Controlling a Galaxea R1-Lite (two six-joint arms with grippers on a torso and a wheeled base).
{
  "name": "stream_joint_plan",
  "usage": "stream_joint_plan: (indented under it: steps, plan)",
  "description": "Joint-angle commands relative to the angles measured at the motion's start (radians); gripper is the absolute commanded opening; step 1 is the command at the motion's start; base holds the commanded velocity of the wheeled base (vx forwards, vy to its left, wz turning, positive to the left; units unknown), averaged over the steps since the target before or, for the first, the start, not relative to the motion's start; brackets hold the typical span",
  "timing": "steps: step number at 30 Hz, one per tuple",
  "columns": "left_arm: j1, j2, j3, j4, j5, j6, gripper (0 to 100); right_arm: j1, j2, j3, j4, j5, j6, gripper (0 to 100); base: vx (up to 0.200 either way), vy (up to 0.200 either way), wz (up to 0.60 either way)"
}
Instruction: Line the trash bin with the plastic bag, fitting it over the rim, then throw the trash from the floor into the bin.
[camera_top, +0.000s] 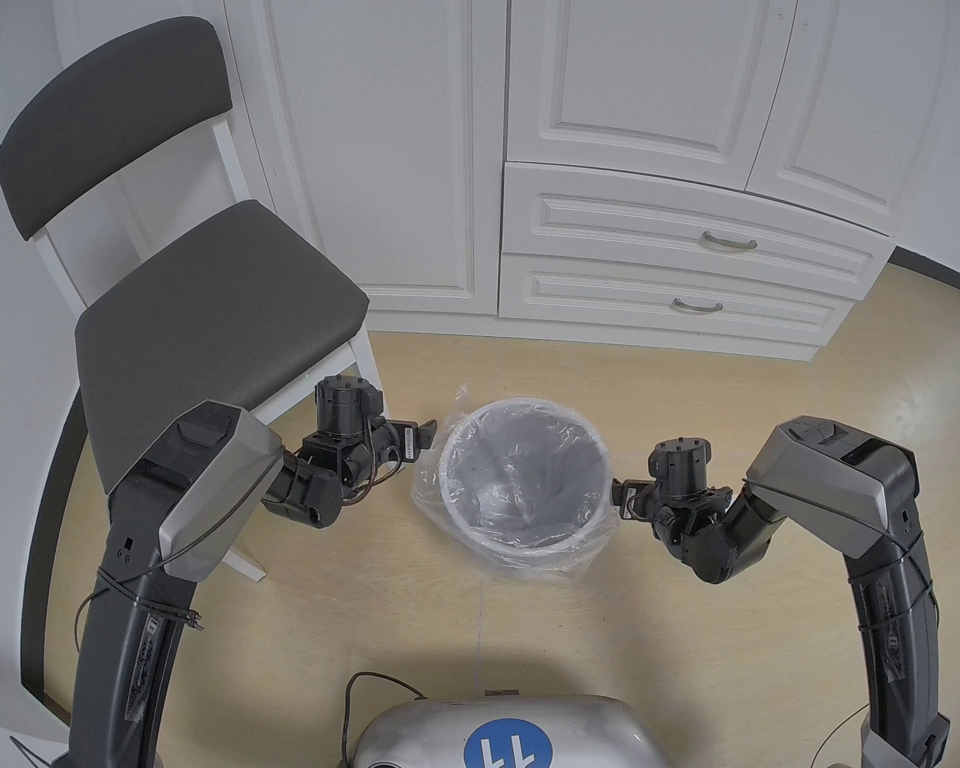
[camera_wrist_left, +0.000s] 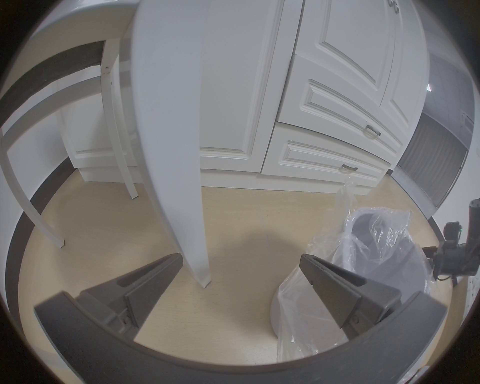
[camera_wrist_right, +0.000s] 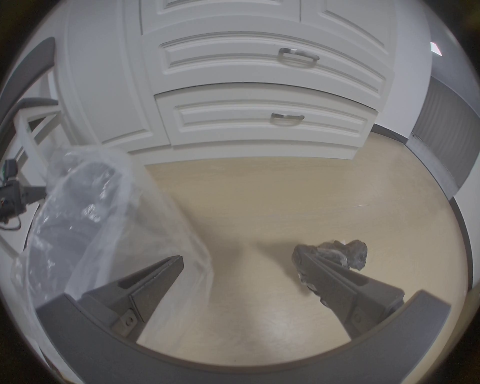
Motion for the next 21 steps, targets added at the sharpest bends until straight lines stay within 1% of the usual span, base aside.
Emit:
stream_joint_plan:
  steps: [1, 6, 13, 20, 21]
  plan:
    - [0.0, -0.008, 0.003, 0.0, 0.001, -0.001, 100, 0.037, -0.059, 0.092, -0.002, 0.028, -0.02, 100, 0.0, 0.0, 0.0]
    - [-0.001, -0.016, 0.009, -0.005, 0.001, -0.001, 100, 0.078, -0.063, 0.158, -0.004, 0.035, -0.042, 100, 0.0, 0.0, 0.0]
    - [-0.001, -0.025, 0.022, -0.006, 0.001, -0.001, 100, 0.131, -0.062, 0.193, -0.005, 0.035, -0.039, 100, 0.0, 0.0, 0.0]
    - [-0.006, -0.048, 0.066, -0.031, 0.001, 0.005, 100, 0.129, -0.071, 0.236, -0.002, 0.037, -0.06, 100, 0.0, 0.0, 0.0]
    - [-0.012, -0.073, 0.095, -0.034, -0.001, 0.005, 100, 0.123, -0.091, 0.277, -0.004, 0.052, -0.105, 100, 0.0, 0.0, 0.0]
